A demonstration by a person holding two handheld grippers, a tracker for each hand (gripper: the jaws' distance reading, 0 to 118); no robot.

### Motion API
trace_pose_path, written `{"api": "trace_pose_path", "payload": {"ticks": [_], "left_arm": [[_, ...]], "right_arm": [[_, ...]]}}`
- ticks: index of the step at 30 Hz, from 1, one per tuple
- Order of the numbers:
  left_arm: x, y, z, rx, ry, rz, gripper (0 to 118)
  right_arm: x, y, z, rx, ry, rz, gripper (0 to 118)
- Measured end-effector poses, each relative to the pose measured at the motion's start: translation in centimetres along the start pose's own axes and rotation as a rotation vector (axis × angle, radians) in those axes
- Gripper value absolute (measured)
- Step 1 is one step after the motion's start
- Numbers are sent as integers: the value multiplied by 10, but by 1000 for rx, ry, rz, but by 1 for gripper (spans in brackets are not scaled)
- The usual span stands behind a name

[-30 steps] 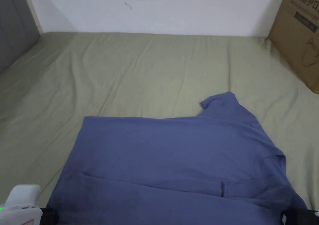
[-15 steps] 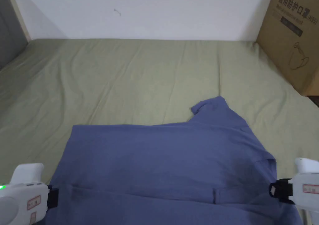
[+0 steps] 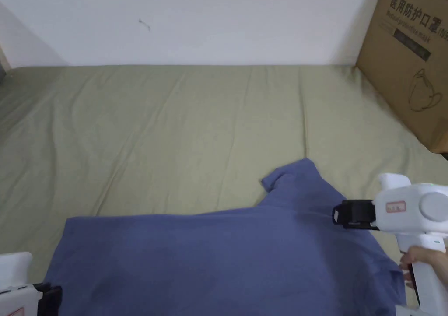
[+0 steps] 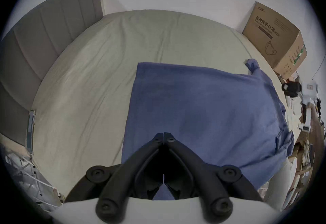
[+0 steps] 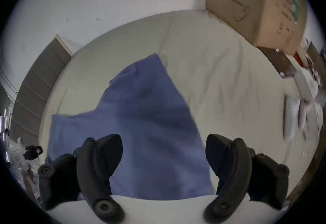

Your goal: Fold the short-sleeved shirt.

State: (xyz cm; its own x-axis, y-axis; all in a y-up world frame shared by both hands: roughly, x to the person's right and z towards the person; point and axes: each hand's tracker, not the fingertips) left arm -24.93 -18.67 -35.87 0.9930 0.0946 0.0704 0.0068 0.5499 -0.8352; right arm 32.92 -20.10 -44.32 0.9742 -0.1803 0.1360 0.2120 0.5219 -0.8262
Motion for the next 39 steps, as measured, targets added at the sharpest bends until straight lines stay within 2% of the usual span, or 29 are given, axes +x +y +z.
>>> {"api": "trace_pose_path", "payload": {"ticks": [5, 6, 8, 10, 11, 12, 13, 14, 15, 16, 18, 24, 25, 26, 27, 28, 29, 30, 34, 35, 36, 38, 39], "left_arm": [[-7, 14, -22, -14, 45, -19, 0], [-10, 13, -27, -22, 50, -19, 0], [-13, 15, -32, -36, 57, -22, 0], [-15, 12, -37, -60, 35, 1, 0], [-16, 12, -39, -62, 36, 1, 0], [-17, 13, -40, -62, 38, 4, 0], [-19, 14, -39, -56, 63, -6, 0], [-22, 12, -40, -56, 62, 0, 0], [-23, 12, -41, -55, 65, 7, 0], [-23, 13, -41, -54, 67, 12, 0], [-26, 12, -41, -52, 65, 19, 0], [-27, 45, -56, -22, 86, -10, 1], [-27, 55, -62, -18, 87, -10, 10], [-28, 66, -70, -5, 96, -11, 28], [-30, 80, -80, 2, 98, 0, 57], [-31, 92, -89, 5, 100, 21, 77], [-33, 105, -101, 5, 84, 46, 93], [-32, 114, -110, 10, 69, 71, 100], [-30, 136, -153, -37, 93, 57, 99], [-30, 137, -163, -75, 110, 31, 92], [-32, 136, -170, -98, 110, 32, 62], [-33, 132, -171, -112, 132, 35, 50], [-30, 135, -161, -98, 114, 28, 18]], "right_arm": [[13, 36, -60, -60, -71, -15, 97], [15, 37, -68, -70, -84, -7, 94], [19, 35, -84, -114, -114, 21, 74], [16, 31, -86, -112, -122, 55, 67], [12, 32, -79, -93, -124, 66, 49], [7, 31, -73, -57, -131, 123, 0], [5, 30, -68, -19, -149, 167, 0], [1, 30, -65, -3, -147, 164, 0], [0, 30, -64, -42, -74, 139, 0], [-1, 31, -64, -43, -65, 113, 0], [-8, 29, -60, -20, -116, 133, 0], [-10, 35, -57, -15, -102, 149, 0], [-10, 35, -57, -16, -98, 143, 0], [-9, 35, -57, -19, -93, 133, 0], [-6, 36, -59, -22, -90, 123, 0], [-3, 37, -61, -24, -88, 115, 0], [-1, 36, -61, -25, -85, 107, 0], [0, 35, -62, -27, -83, 105, 0], [7, 33, -65, -38, -76, 91, 0], [8, 34, -66, -38, -76, 86, 0], [8, 33, -64, -37, -72, 76, 0], [9, 34, -63, -39, -54, 61, 0], [7, 35, -60, -37, -56, 61, 0]]}}
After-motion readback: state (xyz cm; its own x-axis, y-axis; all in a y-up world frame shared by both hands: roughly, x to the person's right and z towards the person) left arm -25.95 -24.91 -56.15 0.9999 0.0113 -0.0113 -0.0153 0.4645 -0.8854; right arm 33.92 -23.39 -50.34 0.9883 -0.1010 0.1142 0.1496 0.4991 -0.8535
